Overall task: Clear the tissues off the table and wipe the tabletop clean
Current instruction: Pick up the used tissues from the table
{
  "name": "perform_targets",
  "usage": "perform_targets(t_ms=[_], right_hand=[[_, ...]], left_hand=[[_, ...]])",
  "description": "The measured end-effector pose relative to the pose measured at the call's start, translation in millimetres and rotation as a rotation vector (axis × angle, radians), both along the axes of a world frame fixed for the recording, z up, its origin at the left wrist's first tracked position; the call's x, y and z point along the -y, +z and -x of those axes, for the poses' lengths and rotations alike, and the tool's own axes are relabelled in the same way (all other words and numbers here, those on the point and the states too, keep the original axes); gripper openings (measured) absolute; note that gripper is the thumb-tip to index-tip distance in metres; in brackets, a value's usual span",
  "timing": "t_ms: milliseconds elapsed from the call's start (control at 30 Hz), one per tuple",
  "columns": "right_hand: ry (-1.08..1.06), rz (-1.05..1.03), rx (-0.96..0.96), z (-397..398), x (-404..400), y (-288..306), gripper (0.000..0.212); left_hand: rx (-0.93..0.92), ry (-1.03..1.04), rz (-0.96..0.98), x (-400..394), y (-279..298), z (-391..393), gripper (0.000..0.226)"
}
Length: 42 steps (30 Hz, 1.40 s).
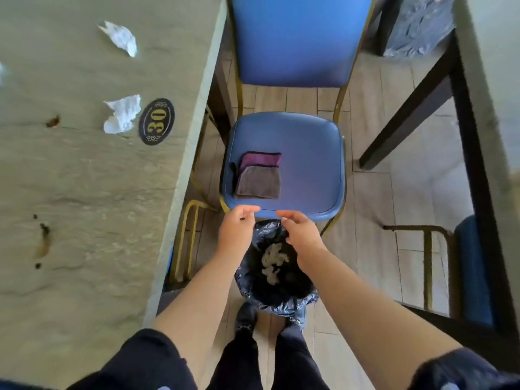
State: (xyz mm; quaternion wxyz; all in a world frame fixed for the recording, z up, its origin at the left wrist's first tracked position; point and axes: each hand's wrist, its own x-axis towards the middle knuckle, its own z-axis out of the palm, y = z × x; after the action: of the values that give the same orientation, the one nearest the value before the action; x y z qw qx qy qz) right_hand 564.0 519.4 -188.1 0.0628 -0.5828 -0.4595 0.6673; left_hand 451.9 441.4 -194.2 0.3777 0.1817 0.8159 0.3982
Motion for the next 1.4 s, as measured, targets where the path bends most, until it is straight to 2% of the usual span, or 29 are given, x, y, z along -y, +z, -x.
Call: perform_targets(t_ms=[267, 333, 400, 467, 567, 700, 767, 967, 1067, 1133, 1200, 1300, 1400], right_hand=[[0.141, -0.163, -0.141, 75.1, -35.3, 91.7, 0.025], [0.167, -0.178, -0.184, 100.1, -37.0, 109.0, 0.025], [0.202, -0.195, -0.205, 125.2, -36.6, 122.8, 0.025], [0.217, -0.193, -0.237, 151.4, -35.2, 131.0, 0.025], [0.258, -0.21, -0.293, 193.6, -37.2, 131.7, 0.024], [0.286, -0.219, -0.324, 245.0, -44.8, 128.5, 0.022], [0.293, -0.214, -0.327, 265.6, -49.7, 127.5, 0.023], [0.296, -0.223, -0.303, 325.0, -54.0, 122.0, 0.026], [0.32, -0.148, -0.356, 359.2, -43.7, 121.2, 0.024], [0.316, 0.007, -0.445, 383.3, -33.1, 125.9, 0.027], [0.313, 0.152, -0.516, 407.4, -22.5, 131.1, 0.033], [0.293, 0.226, -0.569, 443.3, -4.8, 133.6, 0.026], [0.275, 0.166, -0.589, 480.3, 5.7, 129.7, 0.013]], left_hand=[[-0.118, 0.084, -0.196, -13.4, 94.2, 52.0, 0.026], [-0.145, 0.101, -0.206, -13.0, 108.0, 74.5, 0.025], [-0.246, 0.119, -0.188, -12.7, 116.7, 104.0, 0.024], [-0.426, 0.125, -0.144, -10.8, 123.3, 137.4, 0.024], [-0.689, 0.077, -0.016, -14.1, 128.3, 190.5, 0.038], [-0.854, -0.254, 0.295, -15.0, 121.6, 256.6, 0.046], [-0.82, -0.338, 0.32, -9.2, 114.6, 280.4, 0.046], [-0.625, -0.171, 0.106, 5.9, 104.3, 315.4, 0.032], [-0.559, 0.027, 0.012, 2.0, 122.3, 328.8, 0.018], [-0.529, 0.207, -0.051, -0.4, 133.0, 338.6, 0.011], [-0.493, 0.348, -0.096, 1.0, 139.5, 351.4, 0.014], [-0.543, 0.383, -0.087, 9.1, 143.8, 374.1, 0.008], [-0.617, 0.358, -0.117, 20.7, 141.9, 404.7, 0.013]])
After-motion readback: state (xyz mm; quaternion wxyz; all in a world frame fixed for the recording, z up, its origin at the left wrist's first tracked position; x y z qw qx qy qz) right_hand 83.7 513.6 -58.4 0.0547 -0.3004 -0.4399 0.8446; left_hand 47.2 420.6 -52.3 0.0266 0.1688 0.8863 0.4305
